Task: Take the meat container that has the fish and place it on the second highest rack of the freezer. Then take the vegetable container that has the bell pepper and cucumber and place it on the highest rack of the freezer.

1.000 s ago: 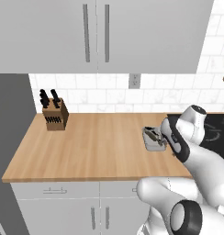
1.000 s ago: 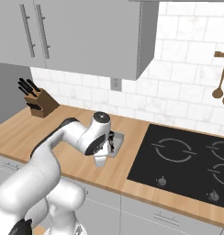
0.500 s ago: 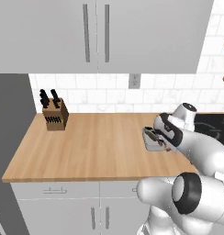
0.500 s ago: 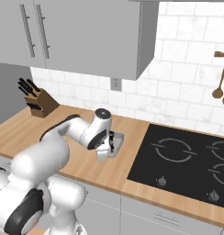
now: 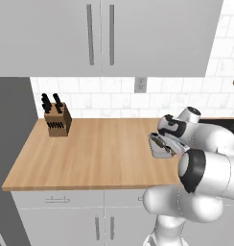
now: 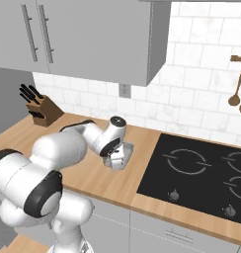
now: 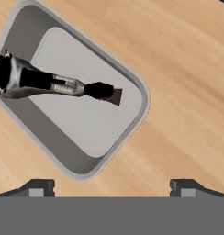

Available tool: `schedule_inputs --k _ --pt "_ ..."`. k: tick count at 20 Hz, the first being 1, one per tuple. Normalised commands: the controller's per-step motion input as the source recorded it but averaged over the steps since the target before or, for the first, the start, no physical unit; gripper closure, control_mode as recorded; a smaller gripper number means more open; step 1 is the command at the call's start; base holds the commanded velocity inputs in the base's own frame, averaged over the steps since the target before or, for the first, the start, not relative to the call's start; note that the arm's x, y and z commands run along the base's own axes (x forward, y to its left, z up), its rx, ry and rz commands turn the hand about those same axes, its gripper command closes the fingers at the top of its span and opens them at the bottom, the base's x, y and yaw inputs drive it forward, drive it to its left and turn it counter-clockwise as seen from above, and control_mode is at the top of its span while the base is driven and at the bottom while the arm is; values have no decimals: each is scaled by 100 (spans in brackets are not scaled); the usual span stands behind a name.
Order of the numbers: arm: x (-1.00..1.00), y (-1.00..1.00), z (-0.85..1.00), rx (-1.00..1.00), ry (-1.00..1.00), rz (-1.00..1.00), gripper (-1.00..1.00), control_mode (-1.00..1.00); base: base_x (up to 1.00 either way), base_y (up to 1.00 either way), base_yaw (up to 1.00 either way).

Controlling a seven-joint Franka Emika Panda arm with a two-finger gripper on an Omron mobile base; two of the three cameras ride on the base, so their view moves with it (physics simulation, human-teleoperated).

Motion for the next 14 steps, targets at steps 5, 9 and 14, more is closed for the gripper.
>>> schedule_inputs --k 5,9,14 --pt "21 -6 -23 0 0 7 -100 -100 0 0 0" --pt "16 -2 -30 0 0 6 -100 -100 0 0 0" --pt "3 0 -35 0 2 5 -100 -100 0 0 0"
